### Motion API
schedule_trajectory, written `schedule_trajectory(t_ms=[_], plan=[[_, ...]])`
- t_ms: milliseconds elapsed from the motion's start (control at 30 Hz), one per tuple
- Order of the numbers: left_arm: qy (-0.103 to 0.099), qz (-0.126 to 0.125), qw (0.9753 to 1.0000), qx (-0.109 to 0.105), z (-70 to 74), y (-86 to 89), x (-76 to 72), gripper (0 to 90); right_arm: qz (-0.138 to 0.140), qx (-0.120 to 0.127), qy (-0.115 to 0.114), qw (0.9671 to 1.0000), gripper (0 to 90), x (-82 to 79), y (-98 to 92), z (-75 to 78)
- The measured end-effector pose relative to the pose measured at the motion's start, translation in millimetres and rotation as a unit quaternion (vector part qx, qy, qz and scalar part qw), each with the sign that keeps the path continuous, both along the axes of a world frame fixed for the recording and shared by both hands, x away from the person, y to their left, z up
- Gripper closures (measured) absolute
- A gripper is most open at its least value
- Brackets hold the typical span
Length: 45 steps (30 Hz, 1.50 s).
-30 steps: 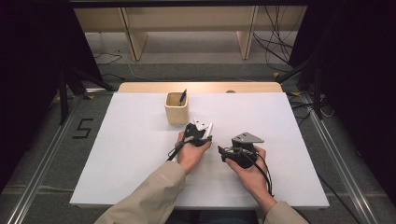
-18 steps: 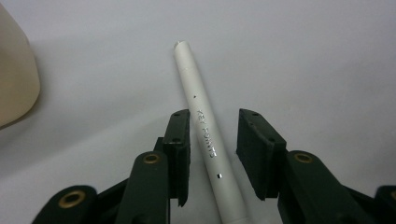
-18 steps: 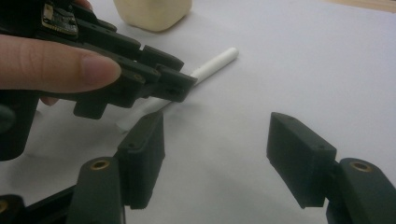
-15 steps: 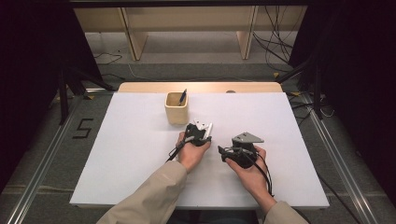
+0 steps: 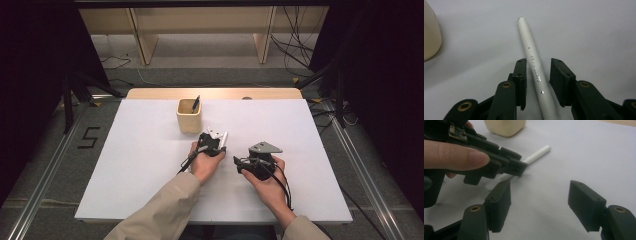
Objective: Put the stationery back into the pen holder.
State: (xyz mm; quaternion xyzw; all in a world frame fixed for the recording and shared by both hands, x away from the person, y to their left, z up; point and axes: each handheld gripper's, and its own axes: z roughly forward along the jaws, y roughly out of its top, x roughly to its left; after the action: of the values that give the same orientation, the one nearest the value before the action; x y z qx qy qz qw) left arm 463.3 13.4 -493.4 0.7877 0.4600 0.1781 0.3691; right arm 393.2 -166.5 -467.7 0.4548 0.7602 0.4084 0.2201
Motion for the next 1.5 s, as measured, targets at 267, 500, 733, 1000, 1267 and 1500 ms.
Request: schedule_trajectory(t_ms=[267, 500, 733, 1000, 1267, 1500], plan=[[0.005, 0.003, 1.0, -0.003, 0.2, 1.6, 1.4, 67.4, 0.0, -0.001, 0.001, 1.0, 34.6, 0.1, 0.1, -0.1], [0.005, 0.006, 1.0, 0.0, 0.2, 1.4, 1.4, 69.4, 0.001, -0.002, 0.0, 1.0, 34.6, 0.0, 0.4, -0.2], [0.001, 0.011, 0.9999, 0.006, -0.1, -0.2, 0.4, 71.3, 0.001, -0.002, 0.0, 1.0, 34.6, 0.0, 0.4, -0.2], [-0.004, 0.021, 0.9997, 0.01, -0.4, -2.3, -1.1, 74.4, 0.002, -0.002, -0.001, 1.0, 34.6, -0.1, 0.7, -0.2], [-0.009, 0.023, 0.9996, 0.017, -0.7, -4.3, -2.8, 77.5, 0.003, -0.002, -0.001, 1.0, 34.6, -0.2, 0.7, -0.1], [-0.009, 0.025, 0.9995, 0.016, -0.6, -4.7, -3.2, 78.4, 0.003, -0.002, -0.004, 1.0, 34.6, -0.2, 0.7, -0.1]])
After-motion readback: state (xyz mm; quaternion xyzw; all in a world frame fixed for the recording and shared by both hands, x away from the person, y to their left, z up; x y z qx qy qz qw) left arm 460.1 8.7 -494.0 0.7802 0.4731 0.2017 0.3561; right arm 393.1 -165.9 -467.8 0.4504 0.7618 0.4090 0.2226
